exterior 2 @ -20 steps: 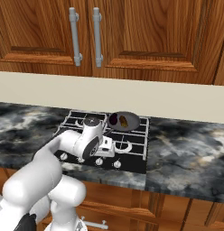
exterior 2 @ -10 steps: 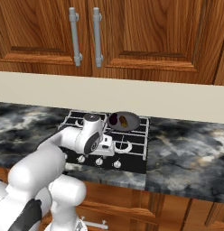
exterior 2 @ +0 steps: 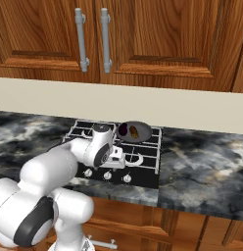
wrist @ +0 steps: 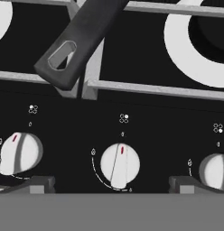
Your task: Put the sweet potato and eggplant in the pan. Then turn on the rear right burner and set the heat to medium.
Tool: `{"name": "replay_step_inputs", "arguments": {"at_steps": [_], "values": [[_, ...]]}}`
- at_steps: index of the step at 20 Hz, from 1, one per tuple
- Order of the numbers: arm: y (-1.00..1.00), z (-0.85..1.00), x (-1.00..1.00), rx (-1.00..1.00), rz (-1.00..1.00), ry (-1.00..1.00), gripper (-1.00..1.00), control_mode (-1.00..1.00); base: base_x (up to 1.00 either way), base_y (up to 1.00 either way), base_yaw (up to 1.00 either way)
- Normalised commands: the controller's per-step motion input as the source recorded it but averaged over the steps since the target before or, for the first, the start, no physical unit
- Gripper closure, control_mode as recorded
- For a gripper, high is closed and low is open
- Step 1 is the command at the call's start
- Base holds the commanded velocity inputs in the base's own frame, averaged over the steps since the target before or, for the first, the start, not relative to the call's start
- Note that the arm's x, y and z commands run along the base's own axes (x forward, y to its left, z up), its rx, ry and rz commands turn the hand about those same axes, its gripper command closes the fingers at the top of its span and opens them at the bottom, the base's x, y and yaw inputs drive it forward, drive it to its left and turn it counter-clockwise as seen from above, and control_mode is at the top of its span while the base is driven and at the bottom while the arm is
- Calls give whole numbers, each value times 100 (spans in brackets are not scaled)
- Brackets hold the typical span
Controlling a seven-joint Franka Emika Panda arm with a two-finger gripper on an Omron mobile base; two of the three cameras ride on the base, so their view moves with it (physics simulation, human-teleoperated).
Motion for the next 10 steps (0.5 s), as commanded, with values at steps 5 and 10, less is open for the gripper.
{"name": "replay_step_inputs", "arguments": {"at_steps": [5,10], "values": [[0,-10,0,0,0,1,-100,-100,0,0,0],[0,-4,-13,0,0,2,-100,-100,0,0,0]]}}
